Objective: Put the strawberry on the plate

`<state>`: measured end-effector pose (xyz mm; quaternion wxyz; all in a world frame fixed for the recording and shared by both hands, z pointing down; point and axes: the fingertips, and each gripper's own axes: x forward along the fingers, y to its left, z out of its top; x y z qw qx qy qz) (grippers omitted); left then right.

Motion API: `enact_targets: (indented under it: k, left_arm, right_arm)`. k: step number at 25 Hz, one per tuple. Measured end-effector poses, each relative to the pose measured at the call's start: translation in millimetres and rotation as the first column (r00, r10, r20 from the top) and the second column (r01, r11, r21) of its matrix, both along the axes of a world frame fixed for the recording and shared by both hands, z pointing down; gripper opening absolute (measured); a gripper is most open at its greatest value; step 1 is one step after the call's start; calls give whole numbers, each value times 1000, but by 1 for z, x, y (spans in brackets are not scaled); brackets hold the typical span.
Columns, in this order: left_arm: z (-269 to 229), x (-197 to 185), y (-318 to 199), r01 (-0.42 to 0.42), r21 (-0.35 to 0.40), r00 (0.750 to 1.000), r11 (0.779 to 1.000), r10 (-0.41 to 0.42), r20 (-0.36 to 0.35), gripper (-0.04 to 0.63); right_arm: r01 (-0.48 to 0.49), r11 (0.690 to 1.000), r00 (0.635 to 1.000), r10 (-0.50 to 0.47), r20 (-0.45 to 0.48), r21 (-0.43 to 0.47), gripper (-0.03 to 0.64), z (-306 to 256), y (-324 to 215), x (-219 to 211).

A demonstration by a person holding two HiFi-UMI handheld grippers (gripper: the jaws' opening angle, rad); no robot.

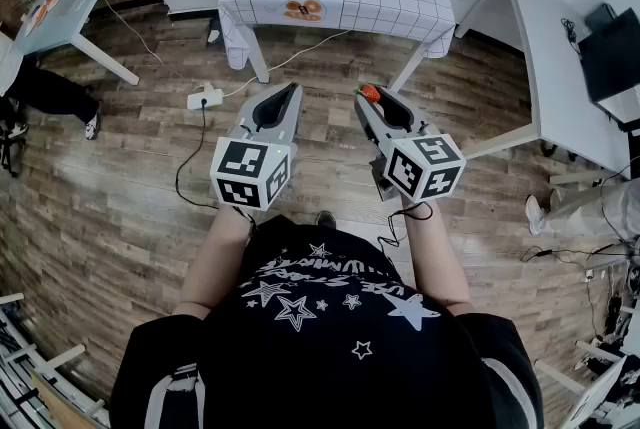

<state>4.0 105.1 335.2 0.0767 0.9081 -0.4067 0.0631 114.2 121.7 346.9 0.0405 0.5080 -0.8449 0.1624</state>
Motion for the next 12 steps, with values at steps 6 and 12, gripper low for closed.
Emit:
enact_targets:
  k: [6, 12]
  left_arm:
    - [-2, -21, -1, 2, 7, 1000, 1000, -2, 5, 9]
    - [-3, -28, 0, -15, 0, 1000, 1000, 15, -1, 9]
  right_arm:
    - [11, 999, 999, -9, -46, 38, 146, -7, 0, -28]
    - [2, 1000, 999, -1, -42, 26, 146, -6, 2, -39]
